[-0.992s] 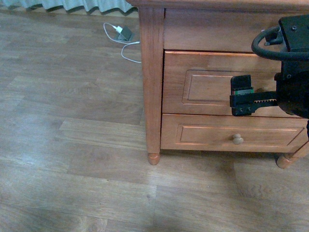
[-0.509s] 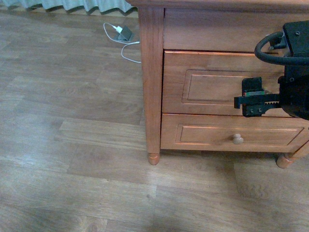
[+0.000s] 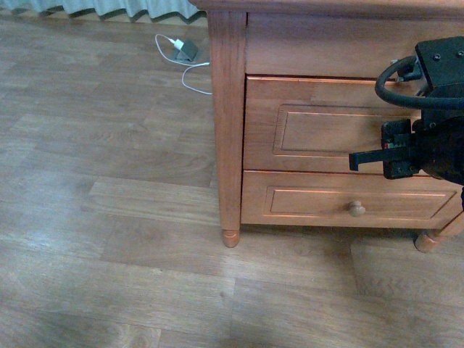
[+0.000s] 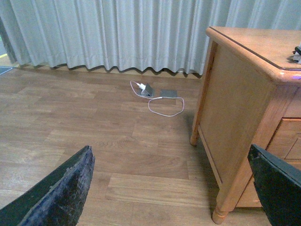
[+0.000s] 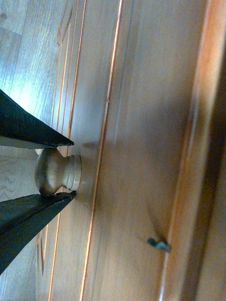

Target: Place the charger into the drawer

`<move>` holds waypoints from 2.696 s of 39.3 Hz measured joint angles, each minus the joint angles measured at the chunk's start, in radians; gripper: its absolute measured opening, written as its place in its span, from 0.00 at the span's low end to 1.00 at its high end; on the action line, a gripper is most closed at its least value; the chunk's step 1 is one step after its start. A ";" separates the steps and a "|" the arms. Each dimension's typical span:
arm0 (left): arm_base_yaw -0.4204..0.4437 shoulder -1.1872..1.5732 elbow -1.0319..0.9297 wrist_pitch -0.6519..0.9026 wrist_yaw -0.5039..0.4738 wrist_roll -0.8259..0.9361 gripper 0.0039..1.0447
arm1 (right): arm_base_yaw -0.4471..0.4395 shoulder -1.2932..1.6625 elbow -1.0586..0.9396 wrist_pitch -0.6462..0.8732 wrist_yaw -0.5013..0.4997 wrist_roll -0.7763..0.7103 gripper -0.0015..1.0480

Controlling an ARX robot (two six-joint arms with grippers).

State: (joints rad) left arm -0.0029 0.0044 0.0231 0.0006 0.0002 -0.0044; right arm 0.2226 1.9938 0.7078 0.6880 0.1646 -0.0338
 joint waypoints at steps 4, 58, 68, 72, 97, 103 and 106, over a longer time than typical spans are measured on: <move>0.000 0.000 0.000 0.000 0.000 0.000 0.94 | -0.005 -0.005 -0.007 -0.005 -0.018 -0.010 0.22; 0.000 0.000 0.000 0.000 0.000 0.000 0.94 | -0.270 -1.118 -0.497 -0.629 -0.442 -0.074 0.86; 0.000 0.000 0.000 0.000 0.000 0.000 0.94 | -0.634 -1.470 -0.470 -0.873 -0.750 -0.092 0.91; 0.000 0.000 0.000 0.000 0.000 0.000 0.94 | -0.721 -1.522 -0.486 -0.824 -0.799 -0.066 0.91; 0.000 0.000 0.000 0.000 0.000 0.000 0.94 | -0.563 -1.735 -0.650 -0.482 -0.487 0.021 0.51; 0.000 0.000 0.000 0.000 0.000 0.000 0.94 | -0.503 -1.768 -0.665 -0.506 -0.444 0.023 0.56; 0.000 0.000 0.000 0.000 0.000 0.000 0.94 | -0.501 -1.769 -0.665 -0.506 -0.440 0.024 0.68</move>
State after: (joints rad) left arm -0.0029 0.0048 0.0231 0.0006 0.0002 -0.0044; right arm -0.2787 0.2249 0.0433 0.1822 -0.2752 -0.0101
